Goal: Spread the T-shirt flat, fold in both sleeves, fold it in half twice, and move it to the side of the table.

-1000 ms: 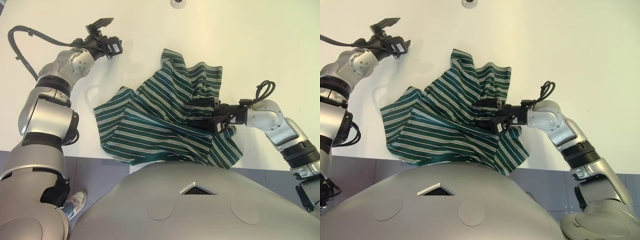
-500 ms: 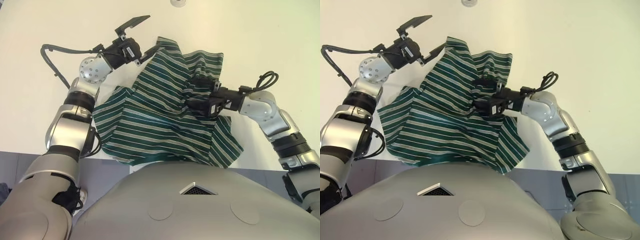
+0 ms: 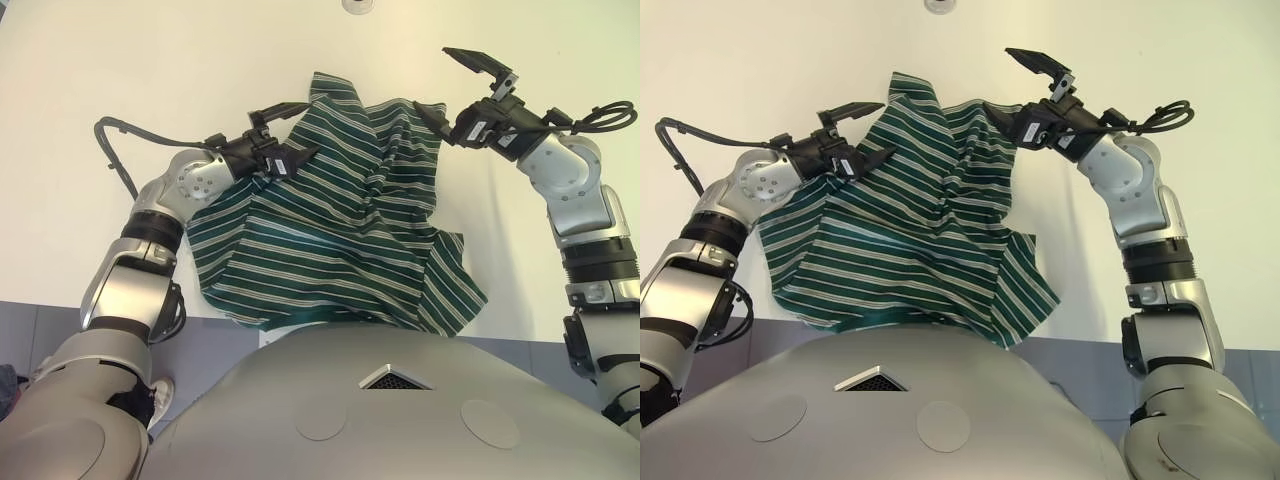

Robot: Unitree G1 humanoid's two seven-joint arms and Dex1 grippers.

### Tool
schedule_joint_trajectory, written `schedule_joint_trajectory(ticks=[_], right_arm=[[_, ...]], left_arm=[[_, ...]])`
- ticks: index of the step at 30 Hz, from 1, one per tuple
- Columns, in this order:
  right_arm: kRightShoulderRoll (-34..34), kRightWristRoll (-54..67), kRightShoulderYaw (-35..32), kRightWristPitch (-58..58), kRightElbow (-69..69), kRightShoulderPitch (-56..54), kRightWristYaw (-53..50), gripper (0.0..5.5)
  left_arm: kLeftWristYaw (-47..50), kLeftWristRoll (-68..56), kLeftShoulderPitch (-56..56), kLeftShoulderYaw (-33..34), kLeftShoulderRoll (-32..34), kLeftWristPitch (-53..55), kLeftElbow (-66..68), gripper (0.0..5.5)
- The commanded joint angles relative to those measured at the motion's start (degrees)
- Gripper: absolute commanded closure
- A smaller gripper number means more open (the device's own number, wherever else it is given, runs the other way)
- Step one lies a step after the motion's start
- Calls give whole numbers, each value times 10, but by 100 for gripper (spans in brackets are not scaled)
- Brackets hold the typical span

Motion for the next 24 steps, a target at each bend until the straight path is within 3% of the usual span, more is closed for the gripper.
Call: schedule_joint_trajectory(ticks=[1,14,24], right_arm=[[-3,-50,11,6,71,-26,-34,178],[42,-90,47,-13,177,-92,-90,178],[73,-127,101,-36,341,-165,-109,178]], left_arm=[[38,49,-11,-15,13,19,18,181],[90,60,5,-22,66,11,21,181],[96,32,23,-10,61,19,-12,181]])
